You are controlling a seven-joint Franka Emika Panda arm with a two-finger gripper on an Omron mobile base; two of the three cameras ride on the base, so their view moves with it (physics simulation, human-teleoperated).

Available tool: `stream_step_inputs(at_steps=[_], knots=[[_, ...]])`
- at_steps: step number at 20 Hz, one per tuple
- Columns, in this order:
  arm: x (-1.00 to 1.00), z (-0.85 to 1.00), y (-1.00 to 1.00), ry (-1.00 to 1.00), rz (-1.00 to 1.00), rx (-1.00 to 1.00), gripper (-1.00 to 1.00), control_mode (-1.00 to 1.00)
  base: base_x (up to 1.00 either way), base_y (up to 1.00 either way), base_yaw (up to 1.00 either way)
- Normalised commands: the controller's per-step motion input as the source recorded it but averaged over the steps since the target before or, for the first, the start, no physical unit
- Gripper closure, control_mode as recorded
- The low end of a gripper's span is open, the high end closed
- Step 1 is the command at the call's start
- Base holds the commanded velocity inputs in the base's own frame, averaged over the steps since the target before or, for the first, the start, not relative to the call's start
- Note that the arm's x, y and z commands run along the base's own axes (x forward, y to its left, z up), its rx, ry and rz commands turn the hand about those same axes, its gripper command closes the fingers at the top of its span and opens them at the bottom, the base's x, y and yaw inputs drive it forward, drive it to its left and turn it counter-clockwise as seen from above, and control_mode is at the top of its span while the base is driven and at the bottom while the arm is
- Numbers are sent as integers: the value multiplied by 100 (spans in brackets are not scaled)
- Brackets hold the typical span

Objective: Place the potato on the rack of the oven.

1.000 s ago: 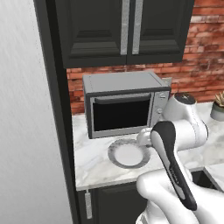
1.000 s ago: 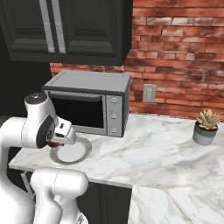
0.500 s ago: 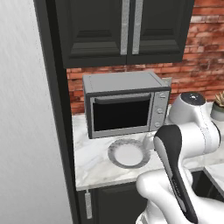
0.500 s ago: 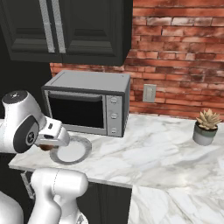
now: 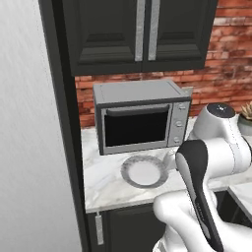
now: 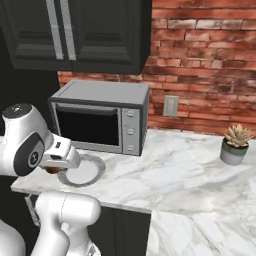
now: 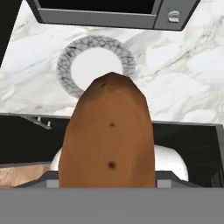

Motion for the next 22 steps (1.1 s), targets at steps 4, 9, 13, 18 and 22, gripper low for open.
stream_step_inputs(at_steps=[4,9,13,18,22], knots=[[0,0,0,0,0,0,100,100,-100,31,0],[0,0,0,0,0,0,100,100,-98,89,0],[0,0,0,0,0,0,100,100,-57,100,1],[0,0,0,0,0,0,100,100,-5,100,7],[0,0,0,0,0,0,100,100,9,100,15]])
